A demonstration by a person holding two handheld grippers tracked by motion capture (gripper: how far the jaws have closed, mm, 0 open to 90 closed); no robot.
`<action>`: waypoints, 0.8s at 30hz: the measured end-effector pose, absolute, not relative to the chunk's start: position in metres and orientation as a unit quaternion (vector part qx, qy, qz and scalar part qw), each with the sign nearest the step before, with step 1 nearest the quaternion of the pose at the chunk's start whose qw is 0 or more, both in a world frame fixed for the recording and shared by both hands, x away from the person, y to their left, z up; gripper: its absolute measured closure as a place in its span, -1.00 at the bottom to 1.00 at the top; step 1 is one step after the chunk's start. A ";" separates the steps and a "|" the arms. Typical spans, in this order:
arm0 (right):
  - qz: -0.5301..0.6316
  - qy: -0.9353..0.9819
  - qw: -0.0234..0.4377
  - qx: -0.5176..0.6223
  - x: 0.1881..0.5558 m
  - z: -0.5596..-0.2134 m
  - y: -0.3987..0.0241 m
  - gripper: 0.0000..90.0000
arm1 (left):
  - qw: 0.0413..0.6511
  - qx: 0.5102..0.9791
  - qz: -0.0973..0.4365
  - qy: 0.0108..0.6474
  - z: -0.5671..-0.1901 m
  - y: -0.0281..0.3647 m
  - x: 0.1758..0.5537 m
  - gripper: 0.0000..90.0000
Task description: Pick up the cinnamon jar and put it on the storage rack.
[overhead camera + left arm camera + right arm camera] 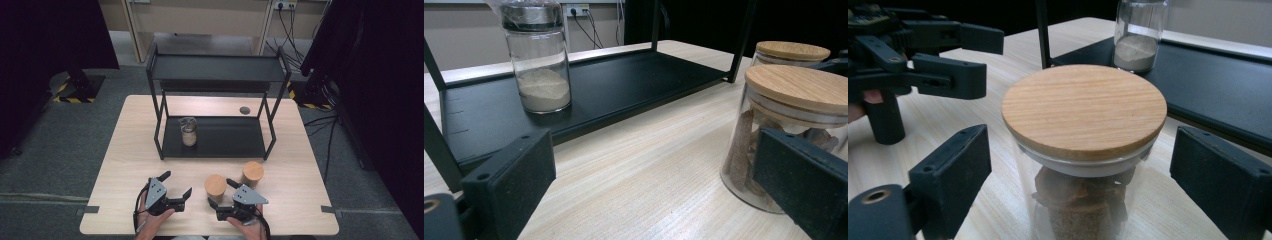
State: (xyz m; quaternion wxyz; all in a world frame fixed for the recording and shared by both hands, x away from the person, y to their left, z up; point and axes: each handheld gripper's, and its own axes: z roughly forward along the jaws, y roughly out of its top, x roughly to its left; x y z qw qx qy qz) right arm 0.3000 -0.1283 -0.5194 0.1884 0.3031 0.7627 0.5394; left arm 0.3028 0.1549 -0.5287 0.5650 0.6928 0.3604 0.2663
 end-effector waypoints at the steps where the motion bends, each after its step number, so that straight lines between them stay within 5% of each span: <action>1: 0.539 0.762 0.187 0.305 0.301 -0.520 -0.128 -0.76 | 0.565 0.693 0.266 0.361 -0.529 0.155 0.303 -0.93; 24: 0.517 0.777 0.170 0.318 0.311 -0.523 -0.119 -0.44 | 0.565 0.693 0.265 0.360 -0.529 0.155 0.303 -0.93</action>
